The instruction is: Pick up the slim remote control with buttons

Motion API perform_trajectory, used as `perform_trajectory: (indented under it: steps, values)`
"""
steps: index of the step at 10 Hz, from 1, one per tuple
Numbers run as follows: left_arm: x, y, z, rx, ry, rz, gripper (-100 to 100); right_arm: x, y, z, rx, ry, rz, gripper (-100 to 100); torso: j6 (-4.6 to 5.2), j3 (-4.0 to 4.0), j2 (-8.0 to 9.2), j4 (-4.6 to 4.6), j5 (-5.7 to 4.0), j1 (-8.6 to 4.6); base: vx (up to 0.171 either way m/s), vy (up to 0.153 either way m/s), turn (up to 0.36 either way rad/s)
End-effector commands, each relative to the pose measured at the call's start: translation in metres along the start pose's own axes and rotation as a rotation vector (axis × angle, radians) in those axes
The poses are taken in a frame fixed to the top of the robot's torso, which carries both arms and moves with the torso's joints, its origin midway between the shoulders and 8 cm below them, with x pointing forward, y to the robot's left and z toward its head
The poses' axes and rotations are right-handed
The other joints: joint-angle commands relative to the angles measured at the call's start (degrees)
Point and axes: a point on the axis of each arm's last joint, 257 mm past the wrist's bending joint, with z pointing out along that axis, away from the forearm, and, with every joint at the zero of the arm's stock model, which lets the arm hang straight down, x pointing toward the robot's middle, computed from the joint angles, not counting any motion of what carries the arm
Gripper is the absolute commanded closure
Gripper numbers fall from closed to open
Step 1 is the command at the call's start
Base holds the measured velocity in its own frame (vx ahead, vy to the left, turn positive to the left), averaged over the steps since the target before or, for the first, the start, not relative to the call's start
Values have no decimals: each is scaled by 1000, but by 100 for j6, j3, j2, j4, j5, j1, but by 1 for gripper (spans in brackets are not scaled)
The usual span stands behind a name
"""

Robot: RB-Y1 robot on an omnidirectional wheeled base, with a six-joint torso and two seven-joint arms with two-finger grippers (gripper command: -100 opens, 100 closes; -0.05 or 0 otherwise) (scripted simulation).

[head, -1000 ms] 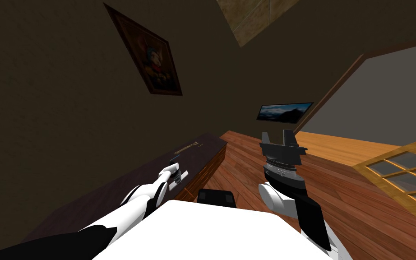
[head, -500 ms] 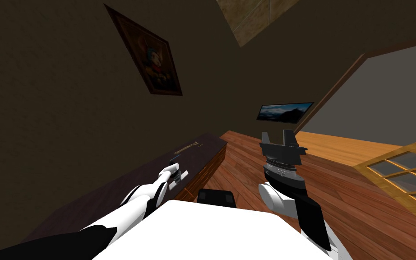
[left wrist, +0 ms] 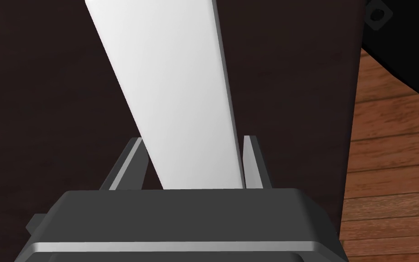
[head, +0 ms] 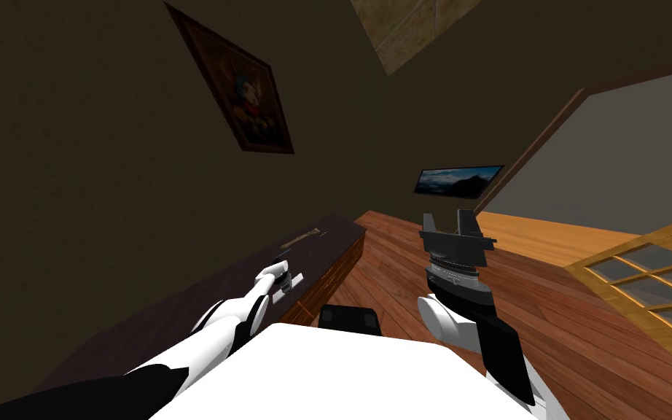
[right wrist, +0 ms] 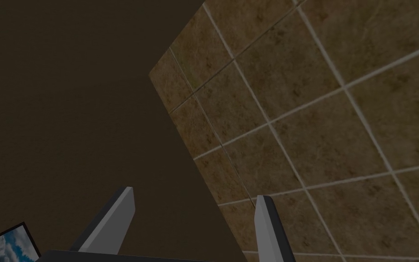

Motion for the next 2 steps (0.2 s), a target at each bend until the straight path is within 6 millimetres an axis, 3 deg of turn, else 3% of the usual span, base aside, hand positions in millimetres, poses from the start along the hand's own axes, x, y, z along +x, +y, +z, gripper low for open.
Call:
perform_trajectory:
  steps: [1, 2]
  values:
    - [0, 0, 0, 0, 0, 0, 100, 0, 0, 0, 0, 0, 0, 0, 0, 0, 0, 0, 0, 0, -14, -11, 2]
    - [0, 0, 0, -1, -1, 1, 0, 0, 0, 0, 0, 0, 0, 0, 0, -3, -7, 0, 1, 5, 0, 0, 0]
